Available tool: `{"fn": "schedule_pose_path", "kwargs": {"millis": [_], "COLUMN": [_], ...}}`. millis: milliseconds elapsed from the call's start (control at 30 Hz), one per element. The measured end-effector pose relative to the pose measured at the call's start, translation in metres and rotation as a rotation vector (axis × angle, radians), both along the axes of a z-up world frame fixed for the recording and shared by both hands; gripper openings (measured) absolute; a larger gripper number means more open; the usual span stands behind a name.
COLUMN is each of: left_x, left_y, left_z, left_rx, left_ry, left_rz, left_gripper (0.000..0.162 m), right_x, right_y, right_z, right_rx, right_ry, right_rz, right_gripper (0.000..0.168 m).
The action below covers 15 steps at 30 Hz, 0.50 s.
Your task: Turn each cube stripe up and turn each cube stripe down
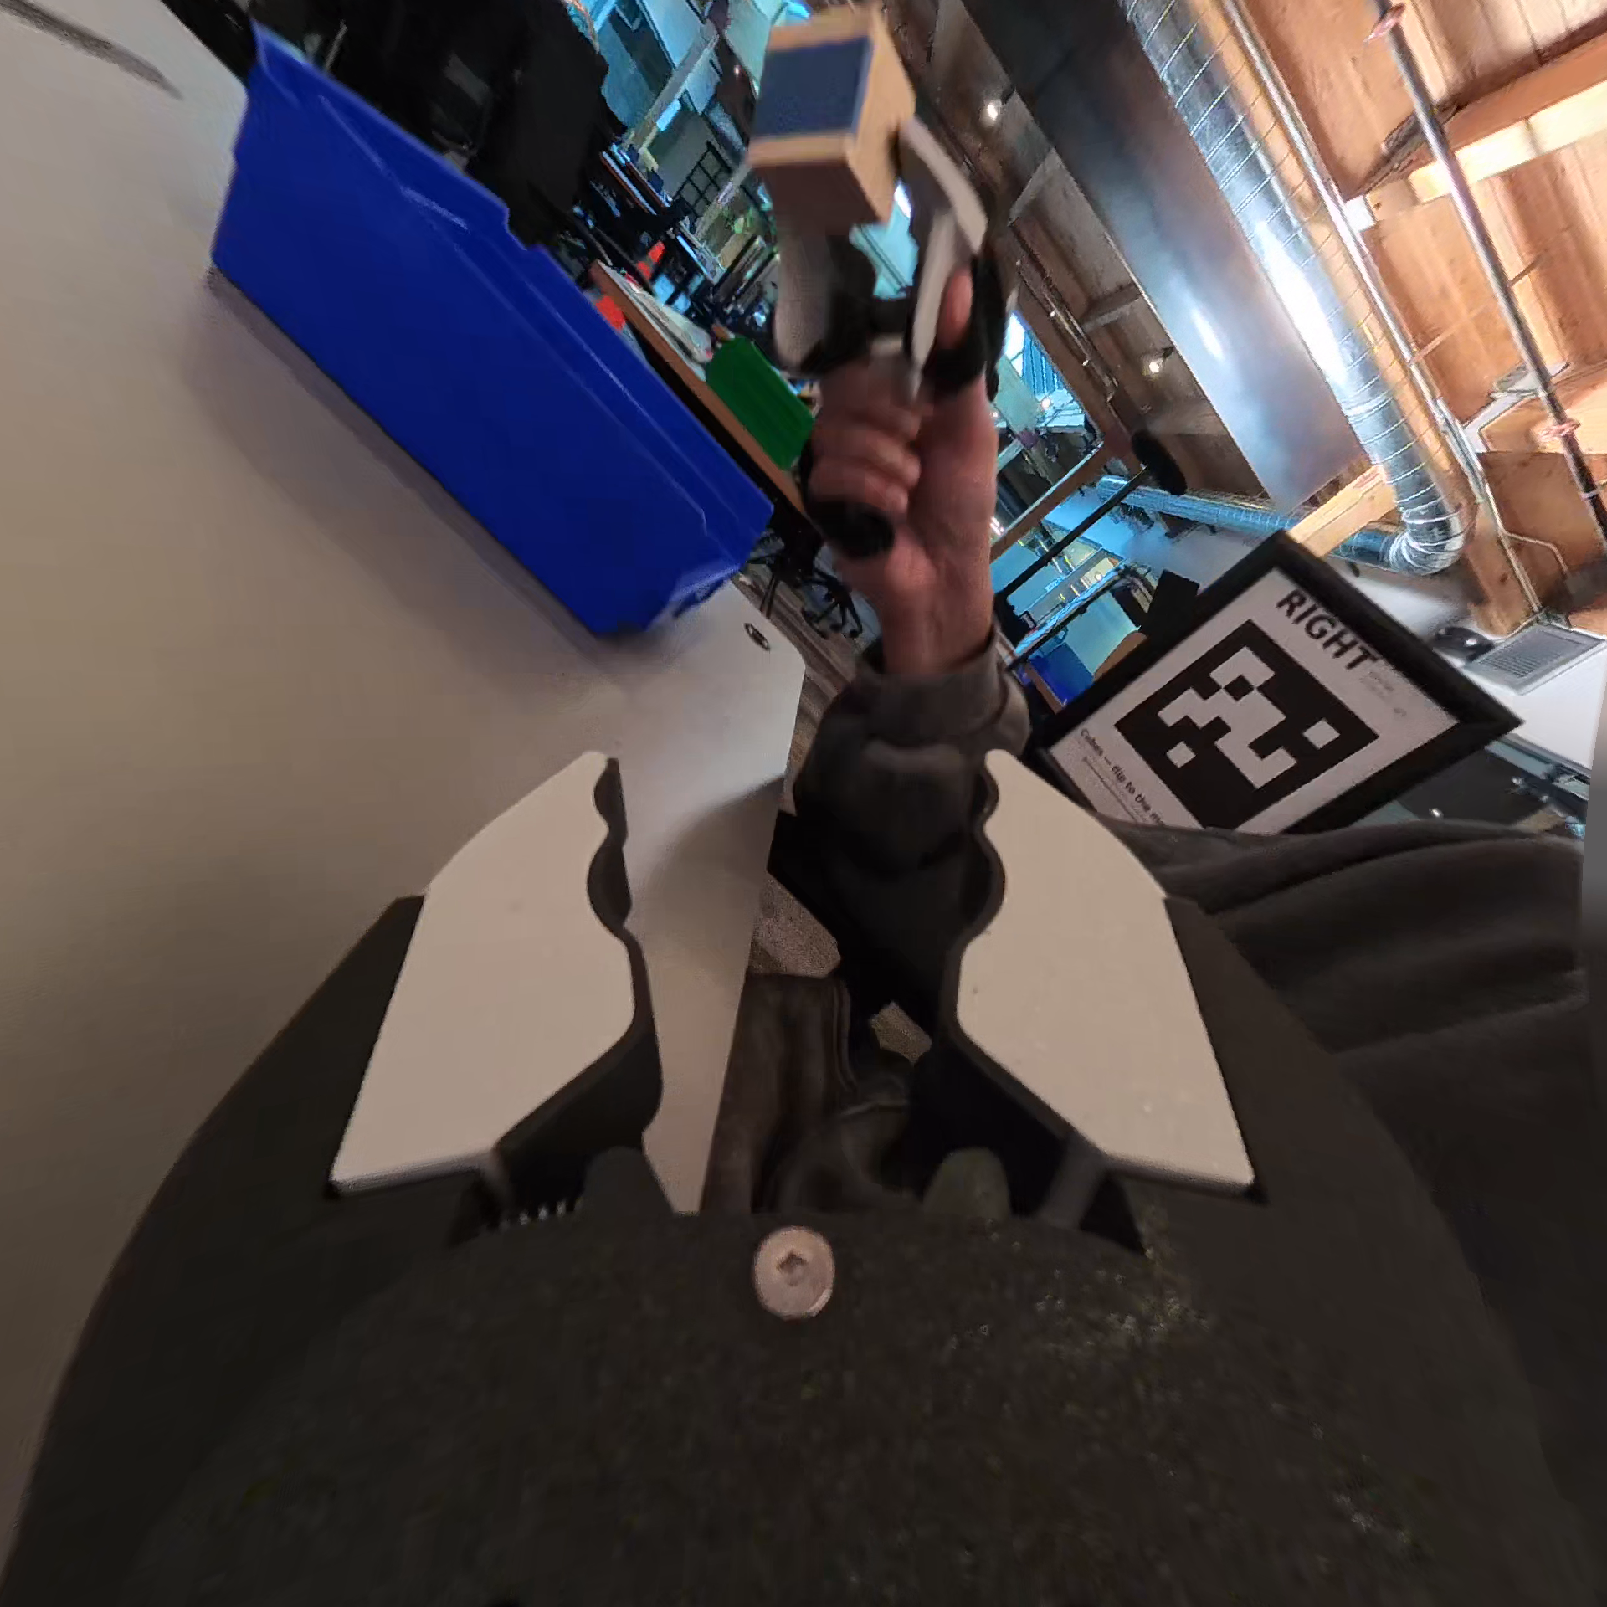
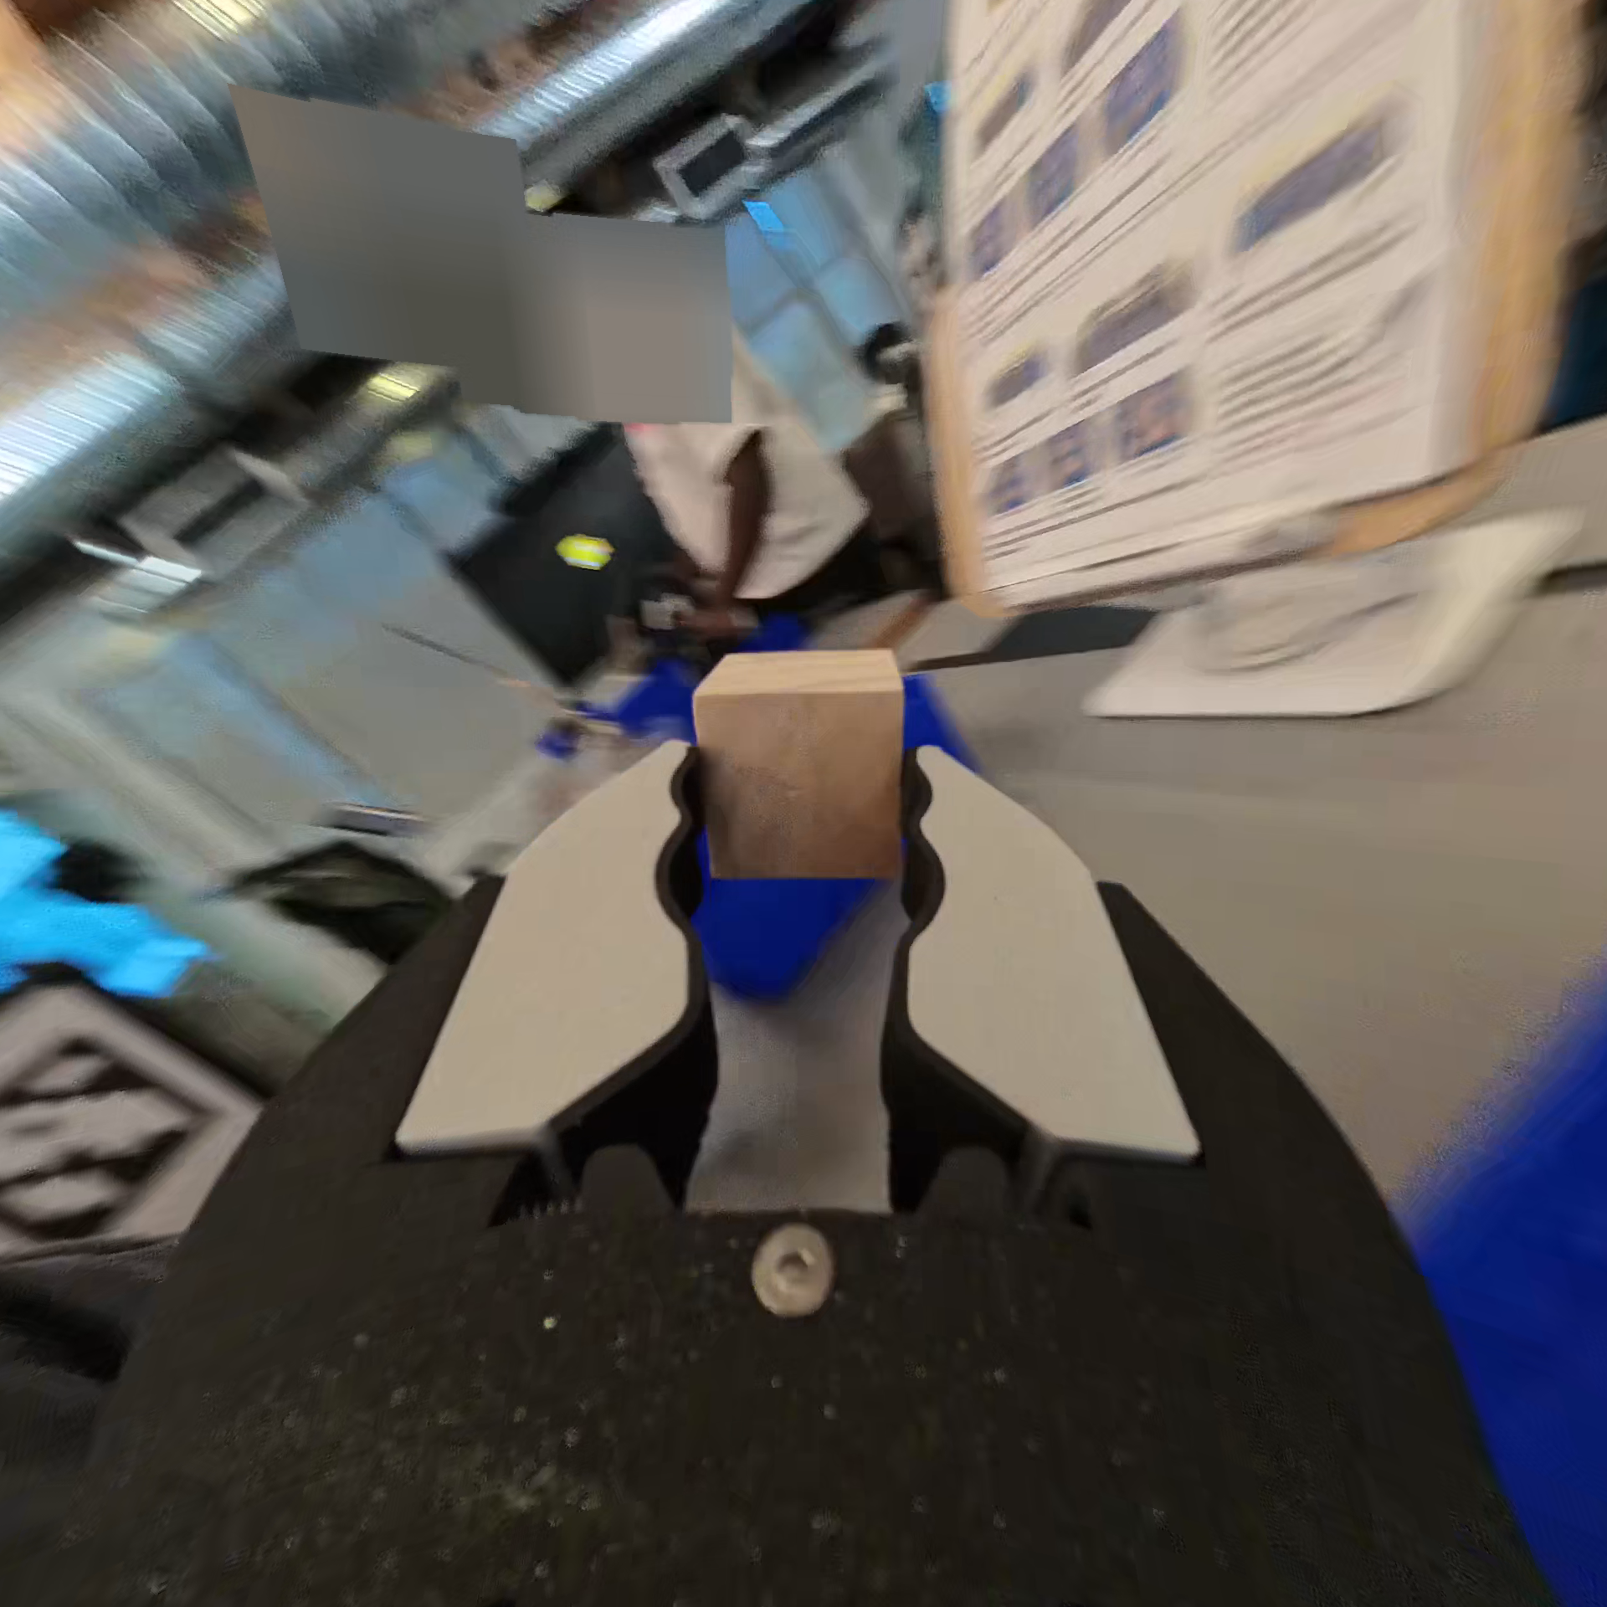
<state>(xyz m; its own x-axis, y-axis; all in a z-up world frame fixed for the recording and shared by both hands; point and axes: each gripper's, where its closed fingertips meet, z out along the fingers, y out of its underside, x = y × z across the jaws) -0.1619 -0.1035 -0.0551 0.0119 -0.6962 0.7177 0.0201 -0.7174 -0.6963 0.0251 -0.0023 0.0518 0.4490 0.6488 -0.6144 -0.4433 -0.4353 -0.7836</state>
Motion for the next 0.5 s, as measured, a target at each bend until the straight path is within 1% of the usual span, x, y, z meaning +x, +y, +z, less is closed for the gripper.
{"fn": "schedule_pose_path", "kwargs": {"millis": [67,100,133,167,200,267,333,433,500], "left_x": [0.007,0.011,0.015,0.018,0.021,0.025,0.025,0.022,0.021], "left_y": [-0.024,-0.035,-0.043,-0.047,-0.051,-0.053,-0.057,-0.064,-0.065], "left_z": [-0.012,-0.012,-0.010,-0.010,-0.012,-0.017,-0.019,-0.015,-0.014], "left_rx": [-0.052,-0.086,-0.113,-0.120,-0.105,-0.044,-0.009,0.003,0.019], "left_ry": [0.000,-0.021,-0.035,-0.031,-0.011,0.047,0.077,0.074,0.082], "left_rz": [-0.065,-0.123,-0.171,-0.210,-0.237,-0.243,-0.252,-0.269,-0.273], "left_gripper": [0.073,0.073,0.073,0.073,0.071,0.070,0.069,0.070,0.070], "right_x": [0.056,0.084,0.106,0.121,0.129,0.129,0.126,0.116,0.115], "right_y": [0.002,0.003,0.003,0.002,0.002,0.002,-0.001,-0.009,-0.013], "right_z": [-0.006,-0.017,-0.035,-0.056,-0.077,-0.119,-0.156,-0.192,-0.208], "right_rx": [-0.001,-0.047,-0.125,-0.203,-0.274,-0.402,-0.519,-0.674,-0.748], "right_ry": [-0.274,-0.404,-0.526,-0.616,-0.665,-0.743,-0.881,-0.983,-1.046], "right_rz": [-0.198,-0.286,-0.340,-0.360,-0.350,-0.288,-0.221,-0.134,-0.115], "right_gripper": [0.043,0.043,0.043,0.043,0.043,0.043,0.044,0.044,0.044]}}
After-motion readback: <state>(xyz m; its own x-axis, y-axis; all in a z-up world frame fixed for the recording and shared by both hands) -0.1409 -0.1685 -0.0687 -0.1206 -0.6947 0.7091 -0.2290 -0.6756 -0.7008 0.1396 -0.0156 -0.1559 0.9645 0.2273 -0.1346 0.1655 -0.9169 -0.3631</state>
